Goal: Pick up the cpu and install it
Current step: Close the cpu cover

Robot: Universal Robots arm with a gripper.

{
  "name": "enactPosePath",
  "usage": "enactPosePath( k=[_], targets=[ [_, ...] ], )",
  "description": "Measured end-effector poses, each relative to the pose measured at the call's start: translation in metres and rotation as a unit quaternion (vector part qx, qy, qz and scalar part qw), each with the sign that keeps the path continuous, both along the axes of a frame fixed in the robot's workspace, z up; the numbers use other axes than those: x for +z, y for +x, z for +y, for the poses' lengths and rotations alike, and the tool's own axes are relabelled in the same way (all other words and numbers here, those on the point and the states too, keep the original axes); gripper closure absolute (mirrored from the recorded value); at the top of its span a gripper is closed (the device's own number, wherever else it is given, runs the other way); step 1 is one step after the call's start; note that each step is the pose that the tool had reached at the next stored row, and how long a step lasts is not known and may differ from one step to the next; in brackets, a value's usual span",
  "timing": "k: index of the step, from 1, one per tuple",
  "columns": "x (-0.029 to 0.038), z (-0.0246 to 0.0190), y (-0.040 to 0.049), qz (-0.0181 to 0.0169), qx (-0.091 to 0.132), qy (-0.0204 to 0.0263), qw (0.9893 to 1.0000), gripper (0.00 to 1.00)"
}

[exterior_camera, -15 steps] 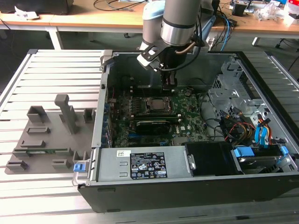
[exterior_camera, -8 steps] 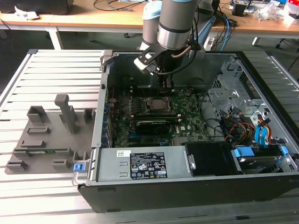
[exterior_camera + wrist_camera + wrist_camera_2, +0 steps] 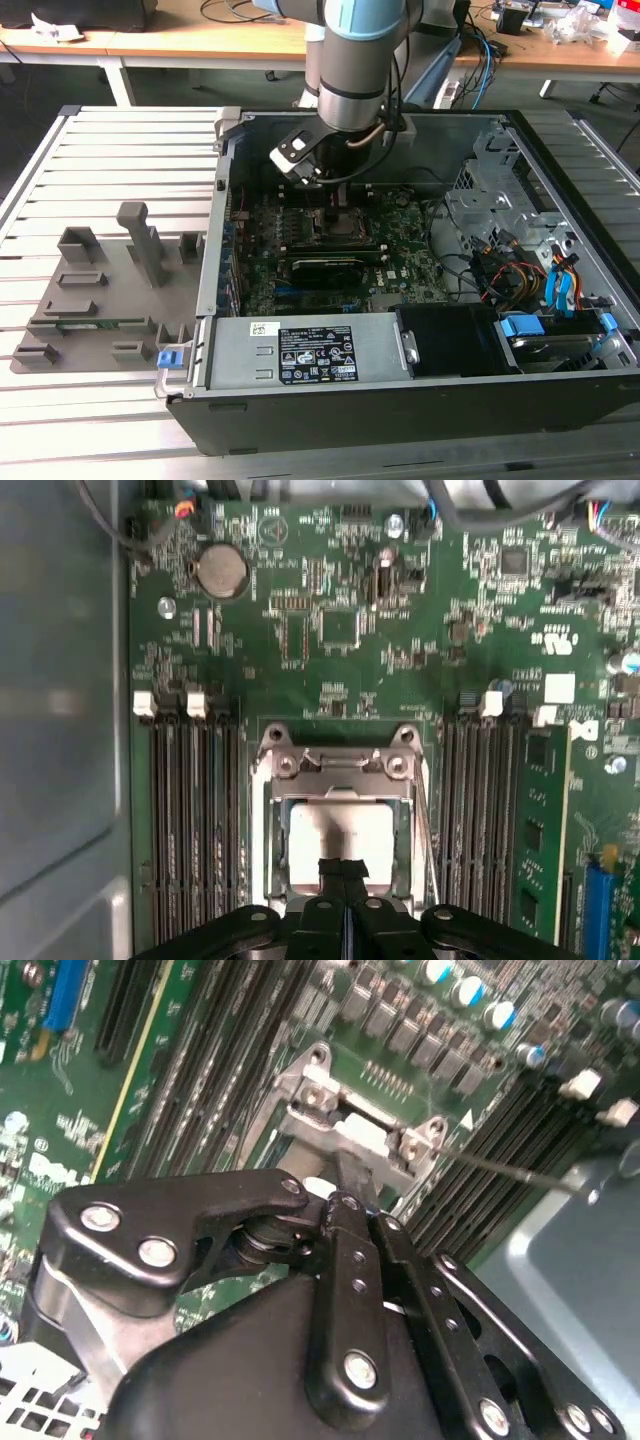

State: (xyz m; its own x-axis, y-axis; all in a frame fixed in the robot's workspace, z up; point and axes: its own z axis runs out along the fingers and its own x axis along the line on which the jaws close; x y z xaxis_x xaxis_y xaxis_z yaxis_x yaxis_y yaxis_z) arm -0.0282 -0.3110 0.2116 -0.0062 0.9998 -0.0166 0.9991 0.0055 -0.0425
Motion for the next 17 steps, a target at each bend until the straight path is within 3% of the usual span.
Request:
enactPosePath(
  k=[4, 10, 13, 17],
  targets=[
    [-0.004, 0.0, -0.0075, 0.0, 0.0, 0.0, 1.0, 0.89],
    [-0.0076, 0.0, -0.0082, 0.0001, 0.0, -0.0002, 1.0, 0.89],
    [-0.007, 0.0001, -0.0014, -0.0002, 0.0, 0.0002, 1.0, 0.89],
    [-0.0003, 0.0, 0.0084, 0.0001, 0.0, 0.0003, 1.0, 0.89]
  ],
)
